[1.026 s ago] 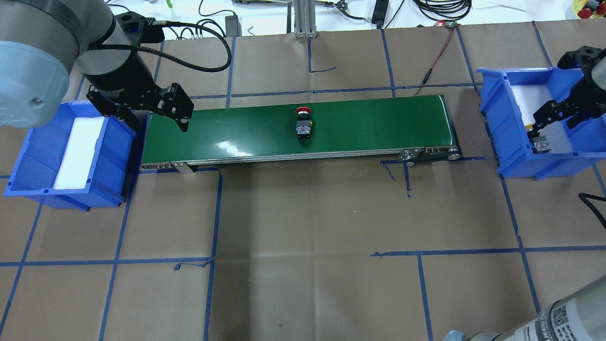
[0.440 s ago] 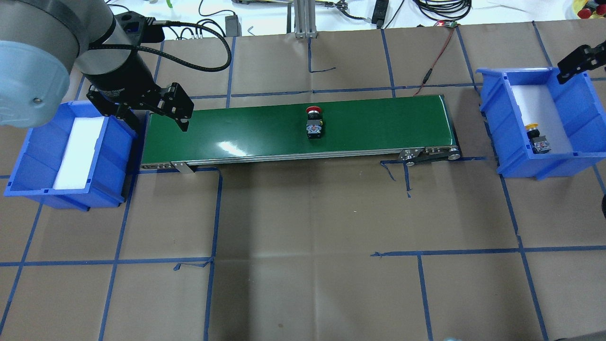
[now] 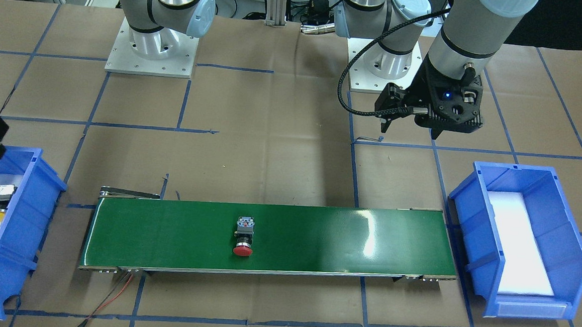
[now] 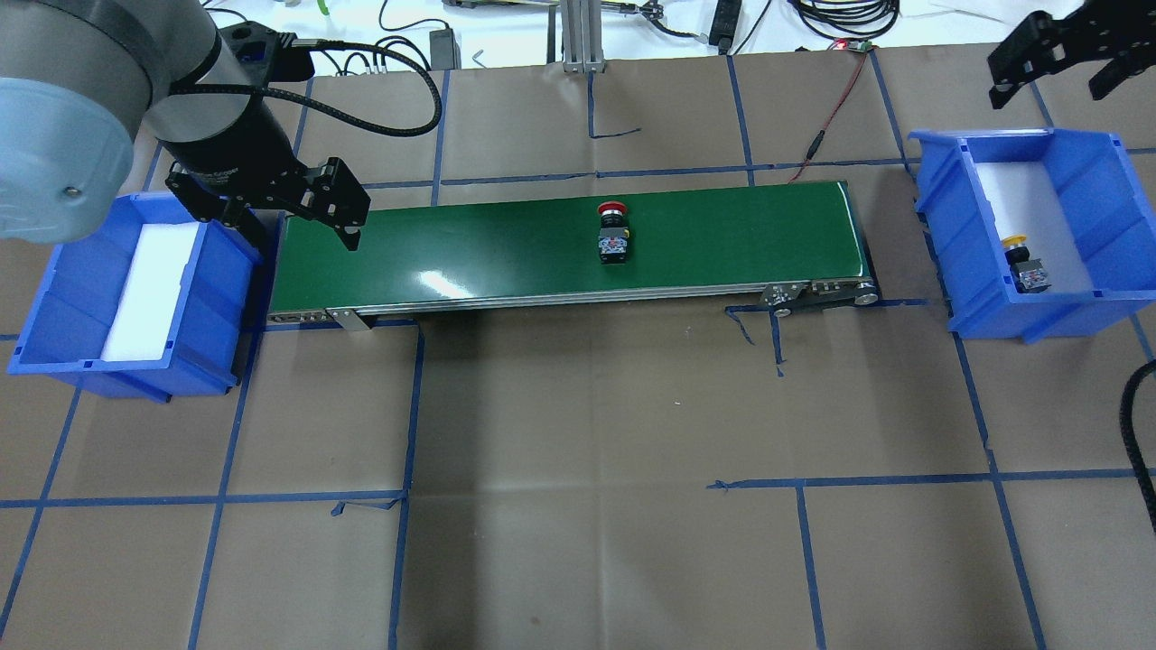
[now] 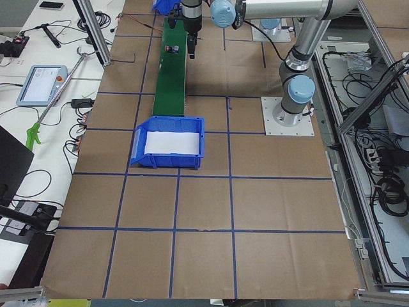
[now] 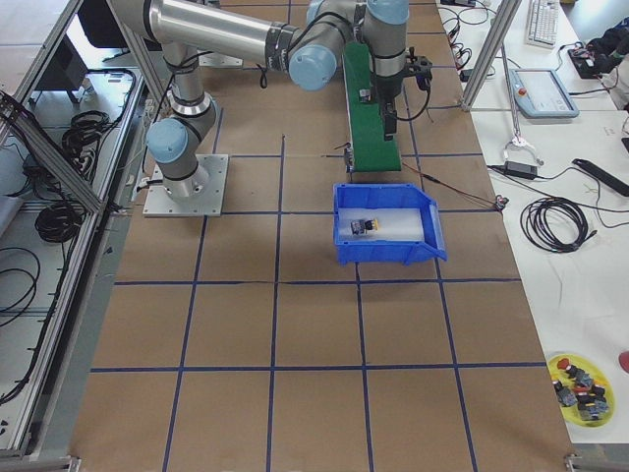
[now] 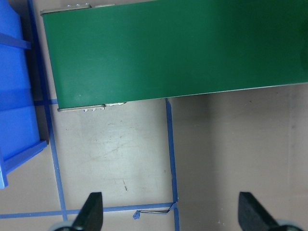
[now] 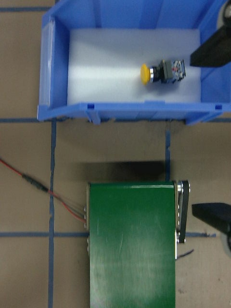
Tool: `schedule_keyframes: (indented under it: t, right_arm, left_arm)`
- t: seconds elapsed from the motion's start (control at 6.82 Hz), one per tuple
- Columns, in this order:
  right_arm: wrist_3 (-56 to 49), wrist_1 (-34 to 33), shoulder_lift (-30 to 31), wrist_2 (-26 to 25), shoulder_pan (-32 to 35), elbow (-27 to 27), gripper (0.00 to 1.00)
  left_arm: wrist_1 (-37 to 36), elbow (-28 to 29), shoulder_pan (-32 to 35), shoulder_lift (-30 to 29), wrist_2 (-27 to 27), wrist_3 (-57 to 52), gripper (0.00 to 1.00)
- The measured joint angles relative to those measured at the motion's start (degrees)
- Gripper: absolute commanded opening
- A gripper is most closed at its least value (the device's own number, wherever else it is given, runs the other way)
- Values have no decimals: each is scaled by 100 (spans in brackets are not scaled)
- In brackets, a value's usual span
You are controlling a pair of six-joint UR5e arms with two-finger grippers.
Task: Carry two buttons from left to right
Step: 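Move the right gripper back over the red button on the belt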
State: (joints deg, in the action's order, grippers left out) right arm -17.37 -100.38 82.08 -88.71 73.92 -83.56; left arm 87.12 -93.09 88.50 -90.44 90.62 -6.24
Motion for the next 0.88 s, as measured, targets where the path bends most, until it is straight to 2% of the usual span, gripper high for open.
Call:
schedule_keyframes:
  t: [0.44,0.88]
  right_arm:
    - [1697,338,91,-39,1279,-42,100]
    - [2039,263,184,45,1597,-386,100]
  left_arm:
    - [5,-5,0,3,0,0,100]
    - [3,-2,0,11,0,0,100]
